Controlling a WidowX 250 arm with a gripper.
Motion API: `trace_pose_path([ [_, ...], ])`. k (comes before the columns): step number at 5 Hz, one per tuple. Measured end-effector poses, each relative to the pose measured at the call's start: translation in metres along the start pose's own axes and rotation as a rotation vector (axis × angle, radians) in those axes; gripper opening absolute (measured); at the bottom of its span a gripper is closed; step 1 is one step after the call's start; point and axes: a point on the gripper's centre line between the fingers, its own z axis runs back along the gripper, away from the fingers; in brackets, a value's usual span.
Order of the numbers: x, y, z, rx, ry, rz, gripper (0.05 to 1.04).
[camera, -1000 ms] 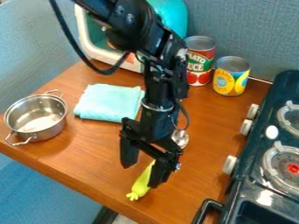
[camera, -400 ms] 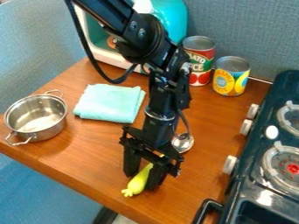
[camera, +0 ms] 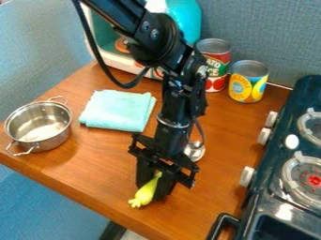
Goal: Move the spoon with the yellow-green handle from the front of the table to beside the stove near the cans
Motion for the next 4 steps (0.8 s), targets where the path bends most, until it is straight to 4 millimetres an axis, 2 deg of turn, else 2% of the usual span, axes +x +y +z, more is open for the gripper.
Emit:
trace_pose_path([
  [1,0.006,0.000,0.010,0.007,-0.026,0.014,0.457],
  [3,0.028,-0.010,0.048,0.012,-0.139,0.001,0.457],
  [4,0.042,-0.012,0.056,0.008,-0.160,0.003,0.457],
])
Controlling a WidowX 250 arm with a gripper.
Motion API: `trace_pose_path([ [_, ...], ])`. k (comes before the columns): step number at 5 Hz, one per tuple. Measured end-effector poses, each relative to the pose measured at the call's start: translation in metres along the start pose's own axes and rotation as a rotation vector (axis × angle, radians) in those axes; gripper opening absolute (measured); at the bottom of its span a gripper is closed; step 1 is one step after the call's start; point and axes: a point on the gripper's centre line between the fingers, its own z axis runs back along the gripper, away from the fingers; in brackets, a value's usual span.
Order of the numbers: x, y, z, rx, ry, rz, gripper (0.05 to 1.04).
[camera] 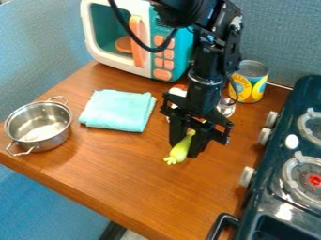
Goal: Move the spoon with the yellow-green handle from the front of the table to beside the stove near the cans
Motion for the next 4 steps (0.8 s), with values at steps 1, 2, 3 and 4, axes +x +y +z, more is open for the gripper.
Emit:
trace_pose_path([
  [1,0.018,-0.006,-0.002,-0.018,0.012,0.005,0.457],
  [2,0.034,-0.010,-0.008,-0.025,0.033,0.004,0.457],
  [3,0.053,-0.014,-0.015,-0.029,0.056,0.009,0.457],
  [4,0.068,-0.017,-0.022,-0.033,0.080,0.013,0.457],
])
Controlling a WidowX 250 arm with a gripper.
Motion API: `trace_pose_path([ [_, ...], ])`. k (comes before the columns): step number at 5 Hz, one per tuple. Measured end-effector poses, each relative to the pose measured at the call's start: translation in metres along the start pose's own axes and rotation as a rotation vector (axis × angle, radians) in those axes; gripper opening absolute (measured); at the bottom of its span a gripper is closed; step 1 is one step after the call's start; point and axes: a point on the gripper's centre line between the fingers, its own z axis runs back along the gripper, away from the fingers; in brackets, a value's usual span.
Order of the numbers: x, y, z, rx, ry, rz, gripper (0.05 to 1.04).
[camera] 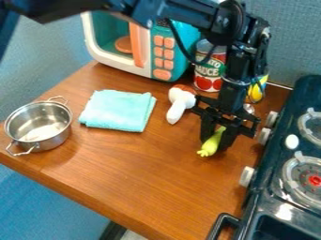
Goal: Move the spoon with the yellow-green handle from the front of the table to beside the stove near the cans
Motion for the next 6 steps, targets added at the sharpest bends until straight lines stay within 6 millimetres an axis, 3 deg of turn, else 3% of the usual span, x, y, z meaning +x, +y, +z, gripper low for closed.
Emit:
trace_pose_path([
  [2,0.020,-0.008,-0.004,-0.032,0.047,-0.012,0.456],
  [3,0.019,-0.004,-0.004,-0.036,0.059,-0.016,0.503],
  [5,0.005,0.007,-0.006,-0.058,0.066,-0.028,0.981],
  [6,-0.004,0.010,-0.006,-0.075,0.078,-0.025,1.001],
])
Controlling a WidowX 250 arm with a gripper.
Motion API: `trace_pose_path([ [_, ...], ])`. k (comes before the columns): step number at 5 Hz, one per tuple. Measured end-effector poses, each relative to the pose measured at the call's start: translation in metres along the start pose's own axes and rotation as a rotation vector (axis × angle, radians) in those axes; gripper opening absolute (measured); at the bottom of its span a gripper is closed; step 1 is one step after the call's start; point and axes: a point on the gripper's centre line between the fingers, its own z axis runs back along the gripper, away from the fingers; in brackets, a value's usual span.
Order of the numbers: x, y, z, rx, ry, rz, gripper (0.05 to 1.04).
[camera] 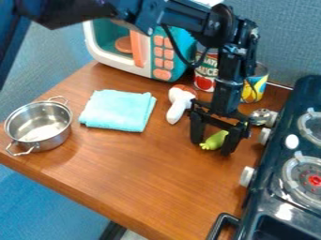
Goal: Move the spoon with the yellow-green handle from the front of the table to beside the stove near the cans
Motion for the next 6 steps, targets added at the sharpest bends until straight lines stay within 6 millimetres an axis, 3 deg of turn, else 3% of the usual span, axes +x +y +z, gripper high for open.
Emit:
trace_pose_path([
  [2,-0.071,0.020,0.048,-0.034,-0.132,0.042,1.001],
  [3,-0.123,0.040,0.063,0.024,-0.160,0.083,1.001],
  [4,-0.170,0.065,0.063,0.134,-0.171,0.144,1.001],
  [5,-0.181,0.099,0.053,0.181,-0.184,0.246,1.001],
  [6,-0.176,0.132,0.042,0.133,-0.195,0.318,1.001],
])
